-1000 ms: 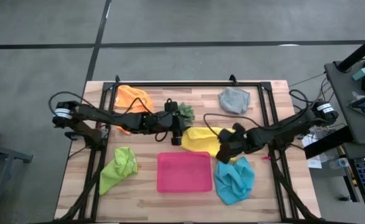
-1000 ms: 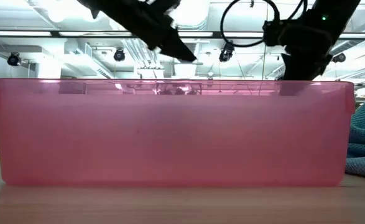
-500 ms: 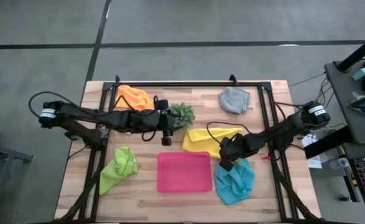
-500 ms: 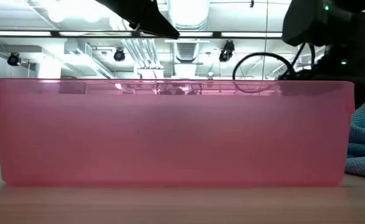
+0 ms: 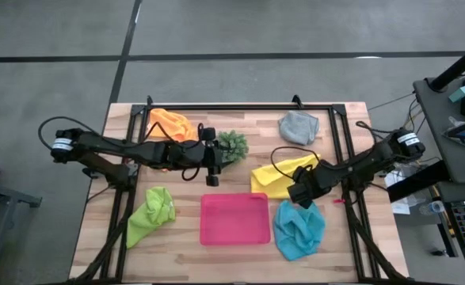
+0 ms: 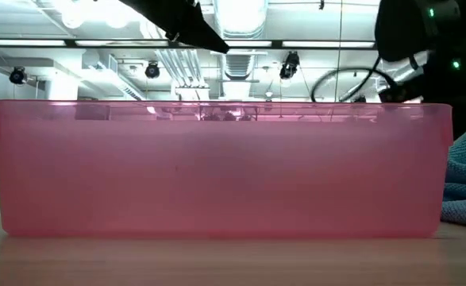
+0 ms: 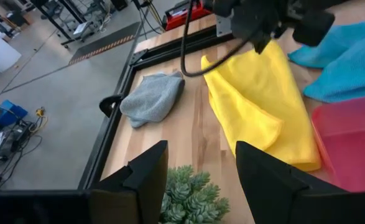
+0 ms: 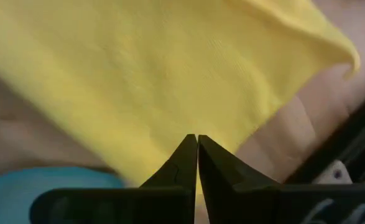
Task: Fold microfiber towels
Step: Fold the yellow microfiber cloth
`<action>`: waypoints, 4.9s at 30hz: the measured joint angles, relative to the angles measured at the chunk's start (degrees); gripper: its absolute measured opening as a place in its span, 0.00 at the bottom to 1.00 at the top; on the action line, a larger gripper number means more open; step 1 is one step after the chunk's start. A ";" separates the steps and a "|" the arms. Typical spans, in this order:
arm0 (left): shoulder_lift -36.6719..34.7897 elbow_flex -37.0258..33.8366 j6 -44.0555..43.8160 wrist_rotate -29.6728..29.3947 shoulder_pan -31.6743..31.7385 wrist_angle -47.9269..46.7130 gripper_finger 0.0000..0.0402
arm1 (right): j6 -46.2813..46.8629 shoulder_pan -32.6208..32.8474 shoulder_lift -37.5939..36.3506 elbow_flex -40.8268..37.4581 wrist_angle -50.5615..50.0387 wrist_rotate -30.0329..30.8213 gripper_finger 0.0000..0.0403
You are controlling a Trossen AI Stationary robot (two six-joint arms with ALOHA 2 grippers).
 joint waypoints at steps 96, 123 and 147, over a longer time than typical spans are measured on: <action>-0.37 -7.48 8.43 0.56 0.38 -4.44 0.43 | -43.11 -7.10 -0.09 6.92 24.80 -11.62 0.02; -0.37 -8.39 10.35 0.41 0.85 -1.40 0.43 | -27.68 -6.99 -1.21 2.82 24.52 -17.06 0.04; -2.81 -8.12 22.94 -0.31 2.82 7.19 0.43 | -47.27 -20.65 0.46 8.00 26.92 -4.67 0.42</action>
